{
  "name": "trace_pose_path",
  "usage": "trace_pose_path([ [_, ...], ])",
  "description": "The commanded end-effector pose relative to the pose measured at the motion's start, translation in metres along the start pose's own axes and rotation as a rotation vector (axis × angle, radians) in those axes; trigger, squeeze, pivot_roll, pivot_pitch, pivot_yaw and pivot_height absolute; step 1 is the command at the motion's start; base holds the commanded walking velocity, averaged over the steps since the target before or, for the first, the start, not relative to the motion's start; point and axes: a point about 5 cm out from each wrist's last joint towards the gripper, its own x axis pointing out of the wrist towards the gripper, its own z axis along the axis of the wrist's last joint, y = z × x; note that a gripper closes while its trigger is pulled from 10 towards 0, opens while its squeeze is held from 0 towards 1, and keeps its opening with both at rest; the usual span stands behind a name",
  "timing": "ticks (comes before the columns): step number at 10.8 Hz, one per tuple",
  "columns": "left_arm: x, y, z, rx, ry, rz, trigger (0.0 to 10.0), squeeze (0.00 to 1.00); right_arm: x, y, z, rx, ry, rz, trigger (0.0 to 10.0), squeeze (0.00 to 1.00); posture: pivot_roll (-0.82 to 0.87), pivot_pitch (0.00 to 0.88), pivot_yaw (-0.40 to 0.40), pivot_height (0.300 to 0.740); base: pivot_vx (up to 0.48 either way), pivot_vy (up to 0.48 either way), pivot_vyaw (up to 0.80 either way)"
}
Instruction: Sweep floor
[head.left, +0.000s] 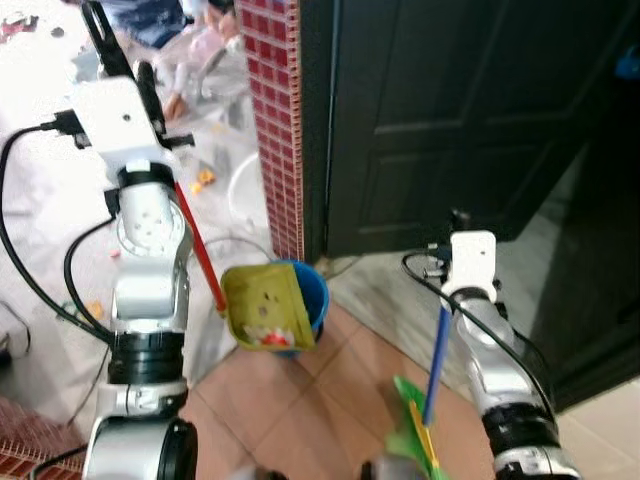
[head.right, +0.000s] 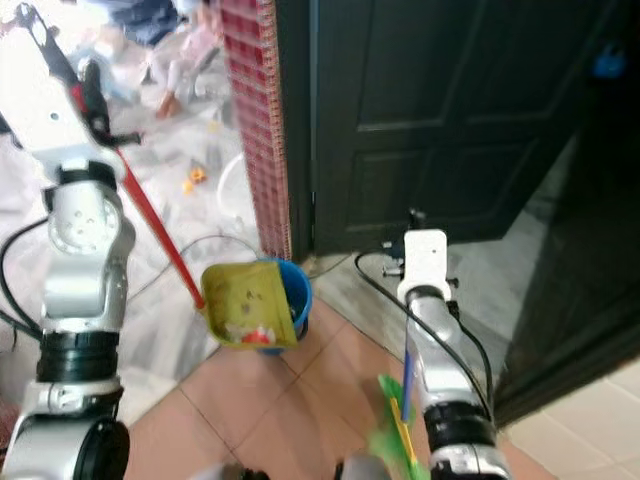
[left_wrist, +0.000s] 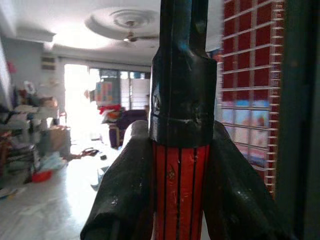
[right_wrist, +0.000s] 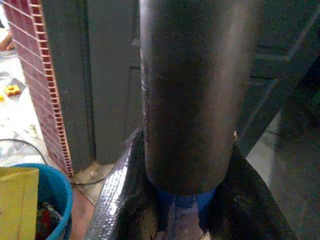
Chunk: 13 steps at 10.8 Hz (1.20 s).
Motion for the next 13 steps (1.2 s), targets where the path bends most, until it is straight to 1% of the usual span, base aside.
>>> trace_pose_path([
  [1, 0.004, -0.006, 0.017, -0.022, -0.086, -0.015, 10.0, 0.0, 0.001, -0.004, 0.003, 0.005, -0.012, -0.013, 10.0, 0.0, -0.12, 0.0, 0.046, 0.74, 0.322, 0.0, 0.0],
  [2, 0.004, -0.006, 0.017, -0.027, -0.085, -0.013, 10.0, 0.0, 0.001, -0.004, 0.003, 0.004, -0.012, -0.013, 10.0, 0.0, -0.12, 0.0, 0.046, 0.74, 0.326, 0.0, 0.0],
  [4, 0.007, -0.007, 0.023, -0.043, -0.106, -0.006, 10.0, 0.0, 0.003, -0.004, 0.004, -0.001, -0.013, -0.009, 10.0, 0.0, -0.12, 0.0, 0.042, 0.74, 0.287, 0.0, 0.0],
  [5, 0.007, -0.008, 0.028, -0.021, -0.145, -0.024, 10.0, 0.0, 0.003, -0.004, 0.004, -0.001, -0.014, -0.007, 10.0, 0.0, -0.12, 0.0, 0.04, 0.74, 0.0, 0.0, 0.0],
  [6, 0.006, -0.008, 0.029, -0.009, -0.154, -0.025, 10.0, 0.0, 0.003, -0.004, 0.004, -0.001, -0.014, -0.006, 10.0, 0.0, -0.12, 0.0, 0.04, 0.74, 0.0, 0.0, 0.0],
  [9, 0.005, -0.01, 0.036, 0.041, -0.22, -0.051, 10.0, 0.0, 0.004, -0.001, 0.003, -0.001, -0.013, 0.004, 10.0, 0.0, -0.12, 0.0, 0.034, 0.74, 0.0, 0.0, 0.0],
  [10, -0.002, -0.021, 0.035, 0.101, -0.276, -0.12, 10.0, 0.0, 0.004, 0.001, 0.004, 0.001, -0.015, 0.007, 10.0, 0.0, -0.11, 0.0, 0.032, 0.74, 0.0, 0.0, 0.0],
  [11, -0.013, -0.034, 0.03, 0.131, -0.306, -0.191, 10.0, 0.0, 0.005, 0.001, 0.005, 0.002, -0.02, 0.01, 10.0, 0.0, -0.12, 0.0, 0.031, 0.74, 0.0, 0.0, 0.0],
  [12, -0.02, -0.042, 0.022, 0.117, -0.285, -0.231, 10.0, 0.0, 0.005, 0.002, 0.005, 0.002, -0.021, 0.009, 10.0, 0.0, -0.12, 0.0, 0.033, 0.74, 0.0, 0.0, 0.0],
  [13, -0.031, -0.052, 0.009, 0.091, -0.245, -0.293, 10.0, 0.0, 0.005, 0.001, 0.005, 0.003, -0.023, 0.007, 10.0, 0.0, -0.12, 0.0, 0.033, 0.74, 0.0, 0.0, 0.0],
])
